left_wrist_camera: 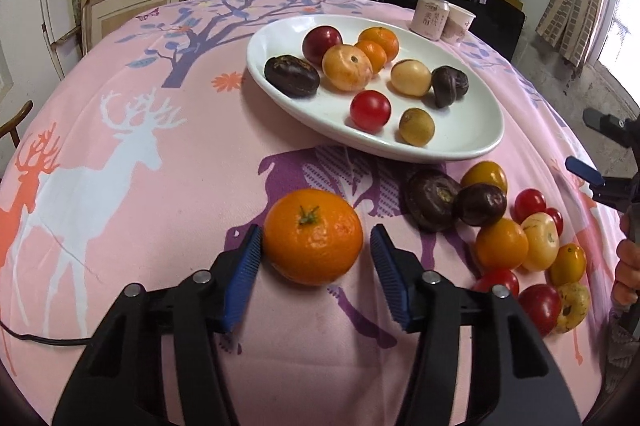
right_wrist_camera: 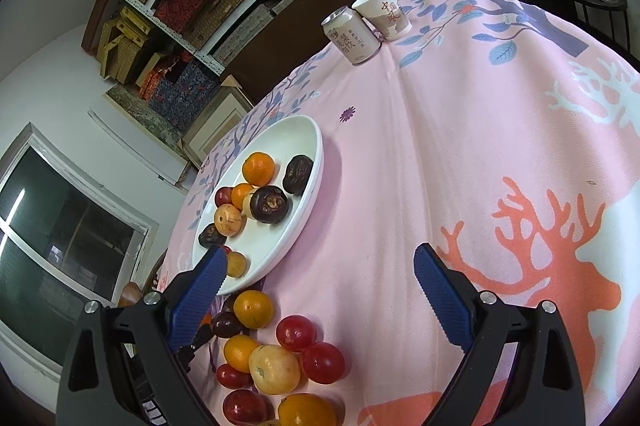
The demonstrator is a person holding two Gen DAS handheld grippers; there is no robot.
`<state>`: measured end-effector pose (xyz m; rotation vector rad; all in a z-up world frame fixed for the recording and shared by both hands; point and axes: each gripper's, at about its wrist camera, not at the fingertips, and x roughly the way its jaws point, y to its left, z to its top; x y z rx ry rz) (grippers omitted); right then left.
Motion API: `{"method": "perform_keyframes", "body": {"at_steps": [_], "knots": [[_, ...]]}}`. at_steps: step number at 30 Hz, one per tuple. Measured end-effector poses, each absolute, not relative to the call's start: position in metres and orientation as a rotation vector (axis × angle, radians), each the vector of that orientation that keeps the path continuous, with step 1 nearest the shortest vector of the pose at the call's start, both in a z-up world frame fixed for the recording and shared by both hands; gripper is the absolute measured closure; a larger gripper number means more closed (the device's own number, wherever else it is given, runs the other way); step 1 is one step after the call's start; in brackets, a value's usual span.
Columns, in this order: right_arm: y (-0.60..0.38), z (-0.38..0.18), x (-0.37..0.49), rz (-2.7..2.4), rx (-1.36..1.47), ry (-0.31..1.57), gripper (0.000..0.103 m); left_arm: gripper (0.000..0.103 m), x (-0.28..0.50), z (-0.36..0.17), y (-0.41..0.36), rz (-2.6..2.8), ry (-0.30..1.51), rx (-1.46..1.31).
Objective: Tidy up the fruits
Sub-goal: 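Withdraw both grippers and close the left gripper on a tangerine, then grasp the yellow-orange tomato with the right gripper while the left holds the tangerine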
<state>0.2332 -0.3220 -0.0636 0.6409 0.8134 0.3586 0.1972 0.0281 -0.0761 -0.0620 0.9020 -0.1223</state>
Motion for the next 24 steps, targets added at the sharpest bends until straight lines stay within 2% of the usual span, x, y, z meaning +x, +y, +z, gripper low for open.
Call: {"method": "perform_keyframes", "body": {"at_steps": [2, 4, 13, 17, 24], "knots": [[-0.320, -0.063, 0.233, 0.363, 0.624, 0.812, 0.008, 0.049, 0.200, -0.076, 0.029, -0.124, 0.904, -0.071], [-0.316, -0.061, 0.231, 0.365, 0.596, 0.803, 0.008, 0.057, 0.200, -0.076, 0.030, -0.120, 0.903, -0.075], [-0.295, -0.051, 0.168, 0.355, 0.365, 0.715, 0.008, 0.057, 0.195, -0.074, 0.031, -0.127, 0.897, -0.076], [-0.289, -0.058, 0.132, 0.404, 0.311, 0.739, 0.013, 0.057, 0.194, -0.074, 0.030, -0.126, 0.895, -0.067], [-0.276, -0.060, 0.125, 0.379, 0.231, 0.801, 0.014, 0.057, 0.194, -0.075, 0.030, -0.126, 0.901, -0.065]]}}
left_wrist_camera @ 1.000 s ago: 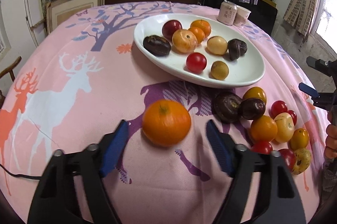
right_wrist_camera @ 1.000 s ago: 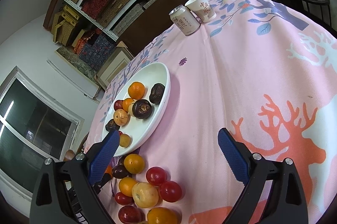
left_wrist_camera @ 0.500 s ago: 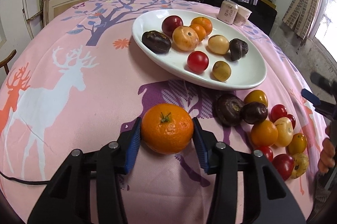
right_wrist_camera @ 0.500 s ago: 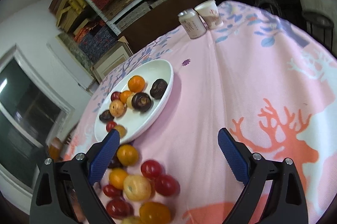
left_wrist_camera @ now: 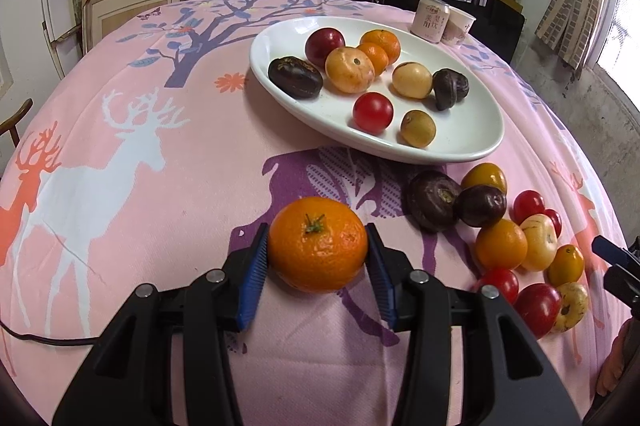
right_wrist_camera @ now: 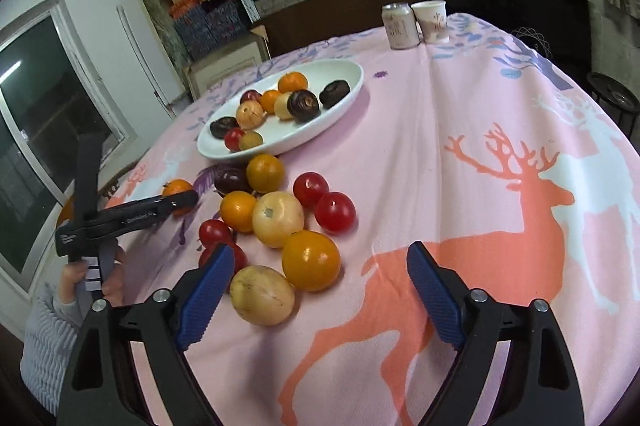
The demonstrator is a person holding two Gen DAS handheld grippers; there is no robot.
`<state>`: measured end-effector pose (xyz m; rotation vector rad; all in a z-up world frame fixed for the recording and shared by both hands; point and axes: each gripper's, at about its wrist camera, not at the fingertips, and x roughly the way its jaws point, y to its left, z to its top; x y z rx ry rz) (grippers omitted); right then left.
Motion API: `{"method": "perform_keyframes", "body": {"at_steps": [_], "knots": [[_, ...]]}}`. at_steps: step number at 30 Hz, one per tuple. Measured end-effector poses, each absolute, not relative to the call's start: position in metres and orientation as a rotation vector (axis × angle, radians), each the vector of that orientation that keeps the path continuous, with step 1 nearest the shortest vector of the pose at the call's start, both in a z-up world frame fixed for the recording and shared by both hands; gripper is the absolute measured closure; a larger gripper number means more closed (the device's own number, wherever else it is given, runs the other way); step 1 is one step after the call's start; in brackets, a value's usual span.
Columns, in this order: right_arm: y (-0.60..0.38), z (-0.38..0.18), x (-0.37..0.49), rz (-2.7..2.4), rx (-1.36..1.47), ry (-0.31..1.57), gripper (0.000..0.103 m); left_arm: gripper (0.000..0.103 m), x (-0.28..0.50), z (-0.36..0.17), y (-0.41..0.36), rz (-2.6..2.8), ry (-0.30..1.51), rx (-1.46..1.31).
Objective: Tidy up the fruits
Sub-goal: 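Grasp the yellow-orange tomato with the right gripper while the left holds the tangerine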
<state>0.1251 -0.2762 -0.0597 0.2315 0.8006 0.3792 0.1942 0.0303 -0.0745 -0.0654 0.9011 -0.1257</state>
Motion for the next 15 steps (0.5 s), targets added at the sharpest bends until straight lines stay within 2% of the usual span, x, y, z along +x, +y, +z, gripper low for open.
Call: {"method": "perform_keyframes", "body": {"at_steps": [8, 12, 15], "knots": [[-0.287, -0.076, 0.139, 0.258, 0.261, 0.894, 0.014, 0.057, 0.194, -0.075, 0.030, -0.126, 0.901, -0.065], [-0.303, -0.074, 0.138, 0.190, 0.281, 0.865, 0.014, 0.057, 0.194, -0.075, 0.030, -0.125, 0.902, -0.062], [-0.286, -0.066, 0.133, 0.250, 0.178, 0.850, 0.014, 0.057, 0.194, -0.075, 0.030, -0.124, 0.902, -0.061]]}}
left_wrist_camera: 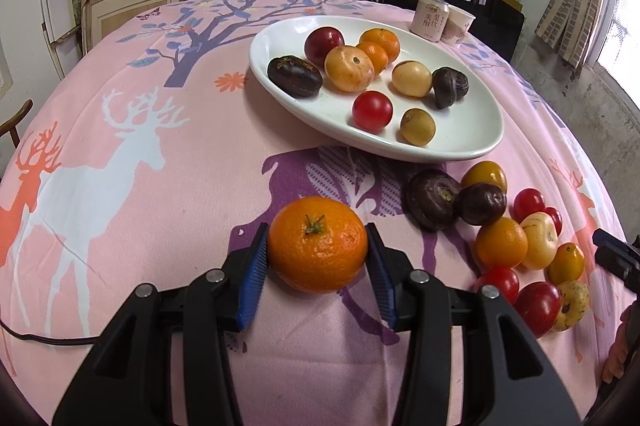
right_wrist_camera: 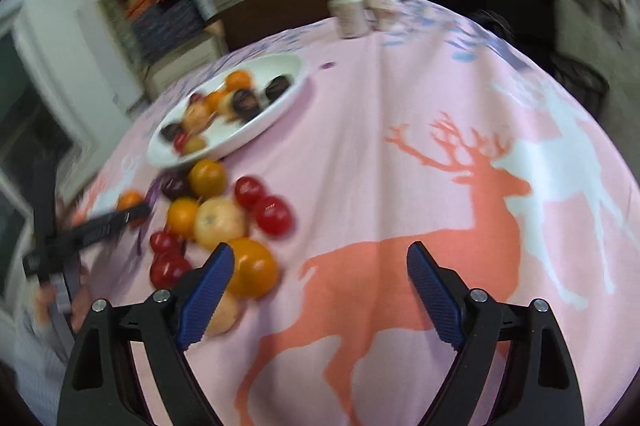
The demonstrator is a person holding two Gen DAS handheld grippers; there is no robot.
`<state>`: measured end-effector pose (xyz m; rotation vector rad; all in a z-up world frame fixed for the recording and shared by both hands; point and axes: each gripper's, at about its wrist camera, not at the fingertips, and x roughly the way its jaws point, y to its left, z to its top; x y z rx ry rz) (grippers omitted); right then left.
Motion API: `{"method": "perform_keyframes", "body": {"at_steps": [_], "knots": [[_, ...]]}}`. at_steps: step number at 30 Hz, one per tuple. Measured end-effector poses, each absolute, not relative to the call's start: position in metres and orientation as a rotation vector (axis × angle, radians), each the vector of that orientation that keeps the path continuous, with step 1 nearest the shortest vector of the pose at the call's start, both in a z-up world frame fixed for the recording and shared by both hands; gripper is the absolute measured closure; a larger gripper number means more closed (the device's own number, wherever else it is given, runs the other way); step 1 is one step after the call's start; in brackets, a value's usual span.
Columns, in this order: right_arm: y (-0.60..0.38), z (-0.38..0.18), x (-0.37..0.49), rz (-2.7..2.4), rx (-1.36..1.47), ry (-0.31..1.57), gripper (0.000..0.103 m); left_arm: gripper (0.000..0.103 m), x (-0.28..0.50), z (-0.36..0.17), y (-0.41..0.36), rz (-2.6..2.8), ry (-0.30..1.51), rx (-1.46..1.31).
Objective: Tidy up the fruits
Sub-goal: 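Grasp the yellow-orange tomato with the right gripper while the left holds the tangerine, then carry the tangerine and tomato onto the white plate and open both grippers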
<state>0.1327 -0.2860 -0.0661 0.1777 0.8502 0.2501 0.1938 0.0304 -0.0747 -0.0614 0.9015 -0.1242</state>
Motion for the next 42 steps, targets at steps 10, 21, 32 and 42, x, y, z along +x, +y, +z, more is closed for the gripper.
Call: {"method": "perform_keyframes", "body": {"at_steps": [10, 21, 32, 42], "knots": [[-0.288, -0.059, 0.141, 0.075, 0.078, 0.822, 0.014, 0.057, 0.194, -0.076, 0.030, -0.127, 0.902, -0.067], [-0.278, -0.064, 0.136, 0.211, 0.031, 0.839, 0.061, 0.057, 0.194, -0.076, 0.030, -0.126, 0.901, -0.063], [-0.276, -0.070, 0.139, 0.215, 0.035, 0.880, 0.066, 0.057, 0.194, -0.077, 0.030, -0.127, 0.903, -0.064], [-0.287, -0.069, 0.139, 0.245, 0.111, 0.876, 0.066, 0.057, 0.185, -0.070, 0.033, -0.130, 0.868, -0.074]]}}
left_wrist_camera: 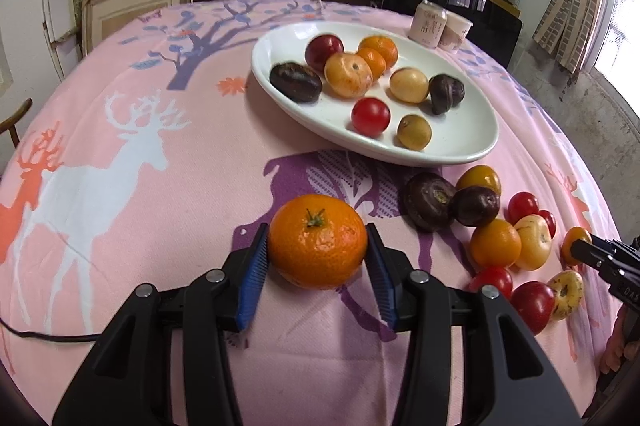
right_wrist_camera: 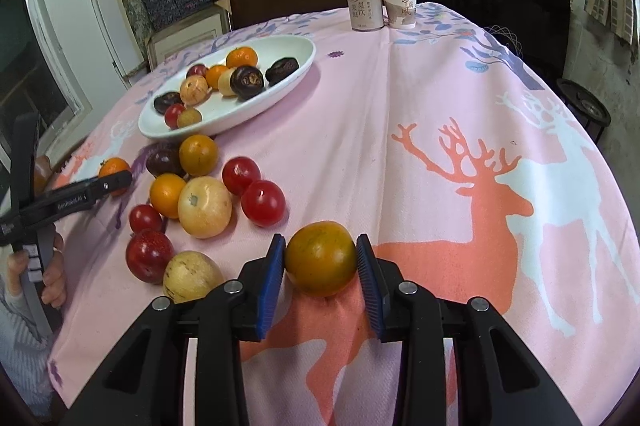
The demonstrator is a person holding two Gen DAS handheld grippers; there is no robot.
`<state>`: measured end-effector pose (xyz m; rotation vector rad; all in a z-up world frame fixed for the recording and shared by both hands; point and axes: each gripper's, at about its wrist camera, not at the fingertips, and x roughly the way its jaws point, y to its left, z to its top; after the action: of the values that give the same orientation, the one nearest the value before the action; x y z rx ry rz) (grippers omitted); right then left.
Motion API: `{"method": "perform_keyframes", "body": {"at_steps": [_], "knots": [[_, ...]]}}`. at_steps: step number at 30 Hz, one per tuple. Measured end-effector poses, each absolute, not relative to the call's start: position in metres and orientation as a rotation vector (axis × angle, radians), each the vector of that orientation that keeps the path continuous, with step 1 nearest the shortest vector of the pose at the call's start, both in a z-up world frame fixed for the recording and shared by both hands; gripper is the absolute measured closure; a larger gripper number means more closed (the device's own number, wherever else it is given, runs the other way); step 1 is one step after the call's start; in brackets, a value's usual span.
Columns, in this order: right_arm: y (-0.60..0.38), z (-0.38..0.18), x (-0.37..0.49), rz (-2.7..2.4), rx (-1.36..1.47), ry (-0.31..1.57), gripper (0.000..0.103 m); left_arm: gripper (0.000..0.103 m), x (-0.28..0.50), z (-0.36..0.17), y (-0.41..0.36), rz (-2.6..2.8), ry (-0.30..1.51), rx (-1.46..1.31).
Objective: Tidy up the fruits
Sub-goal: 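Carry the tangerine and tomato onto the white plate and open both grippers, then withdraw both grippers from the plate toward the remaining fruit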
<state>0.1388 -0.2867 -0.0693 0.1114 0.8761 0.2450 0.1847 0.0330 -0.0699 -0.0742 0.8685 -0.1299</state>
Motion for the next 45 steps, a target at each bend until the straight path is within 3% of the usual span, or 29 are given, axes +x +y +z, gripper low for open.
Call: {"method": "perform_keyframes", "body": {"at_steps": [6, 13, 22, 23, 24, 25, 27, 29, 33, 34, 41, 45], "knots": [[-0.297, -0.050, 0.148, 0.252, 0.162, 0.826, 0.066, 0.057, 0.180, -0.047, 0.036, -0.140, 0.817, -0.099], [-0.266, 0.002, 0.204, 0.340, 0.176, 0.737, 0.066, 0.057, 0.231, -0.011, 0.017, -0.170, 0.774, -0.089], [-0.196, -0.009, 0.271, 0.434, 0.131, 0.775, 0.066, 0.057, 0.288, -0.034, 0.020, -0.144, 0.828, -0.115], [-0.196, -0.013, 0.275, 0.438, 0.148, 0.776, 0.062, 0.057, 0.290, -0.038, 0.020, -0.149, 0.835, -0.114], [-0.199, -0.018, 0.278, 0.447, 0.183, 0.774, 0.046, 0.057, 0.293, -0.042, 0.021, -0.161, 0.844, -0.118], [-0.202, -0.020, 0.277, 0.445, 0.198, 0.770, 0.039, 0.057, 0.295, -0.045, 0.021, -0.171, 0.853, -0.122], [-0.209, -0.018, 0.275, 0.443, 0.220, 0.747, 0.039, 0.056, 0.296, -0.047, 0.021, -0.176, 0.858, -0.119], [-0.217, -0.010, 0.271, 0.439, 0.241, 0.711, 0.039, 0.047, 0.293, -0.044, 0.023, -0.164, 0.837, -0.116], [-0.226, -0.002, 0.265, 0.437, 0.269, 0.669, 0.029, 0.039, 0.281, -0.030, 0.028, -0.177, 0.784, -0.140], [-0.229, -0.001, 0.263, 0.421, 0.271, 0.661, 0.024, 0.039, 0.277, -0.028, 0.028, -0.179, 0.777, -0.133], [-0.268, -0.009, 0.239, 0.358, 0.371, 0.625, 0.023, 0.033, 0.247, -0.026, 0.030, -0.125, 0.748, -0.104], [-0.298, -0.019, 0.216, 0.304, 0.460, 0.602, 0.014, 0.029, 0.216, -0.034, 0.026, -0.158, 0.768, -0.128]]}}
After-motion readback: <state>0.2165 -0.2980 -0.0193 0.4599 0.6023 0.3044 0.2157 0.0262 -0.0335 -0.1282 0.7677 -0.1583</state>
